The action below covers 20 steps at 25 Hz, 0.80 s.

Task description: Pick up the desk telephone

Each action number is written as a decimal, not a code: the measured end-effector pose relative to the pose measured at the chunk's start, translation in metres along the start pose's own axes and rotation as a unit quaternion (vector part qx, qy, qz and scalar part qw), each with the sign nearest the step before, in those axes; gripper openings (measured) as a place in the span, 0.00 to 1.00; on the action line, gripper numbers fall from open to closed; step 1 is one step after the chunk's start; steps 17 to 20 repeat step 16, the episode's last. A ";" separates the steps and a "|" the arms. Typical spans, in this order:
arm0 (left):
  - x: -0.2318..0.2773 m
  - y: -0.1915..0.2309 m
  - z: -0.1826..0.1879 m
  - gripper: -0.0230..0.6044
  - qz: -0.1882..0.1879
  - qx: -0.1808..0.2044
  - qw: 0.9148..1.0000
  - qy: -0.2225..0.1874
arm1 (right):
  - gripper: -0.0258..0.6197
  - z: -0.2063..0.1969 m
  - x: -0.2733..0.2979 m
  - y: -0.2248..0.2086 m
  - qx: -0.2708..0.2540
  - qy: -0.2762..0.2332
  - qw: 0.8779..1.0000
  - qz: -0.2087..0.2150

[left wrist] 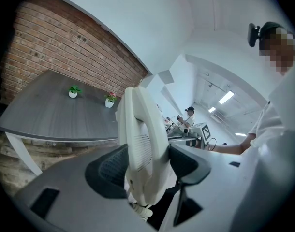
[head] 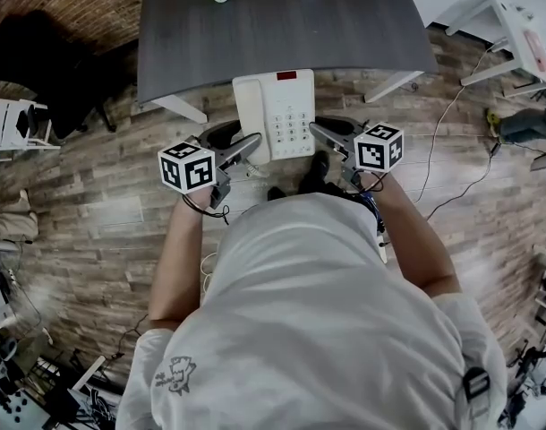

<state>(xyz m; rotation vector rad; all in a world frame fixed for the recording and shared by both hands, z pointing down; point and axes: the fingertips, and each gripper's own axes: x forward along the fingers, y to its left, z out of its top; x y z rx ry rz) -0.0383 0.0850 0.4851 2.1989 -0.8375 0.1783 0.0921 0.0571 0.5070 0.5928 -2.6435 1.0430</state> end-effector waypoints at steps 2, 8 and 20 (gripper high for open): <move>-0.002 -0.002 0.000 0.49 0.000 -0.001 1.000 -0.003 | 0.16 0.000 -0.001 0.002 0.001 -0.001 1.000 -0.001; -0.018 0.000 -0.010 0.49 -0.002 0.001 1.000 -0.009 | 0.16 -0.008 0.007 0.016 -0.005 -0.006 1.000 -0.005; 0.017 0.004 0.019 0.49 -0.001 -0.003 1.000 -0.008 | 0.16 0.020 -0.003 -0.017 0.002 0.000 1.000 -0.008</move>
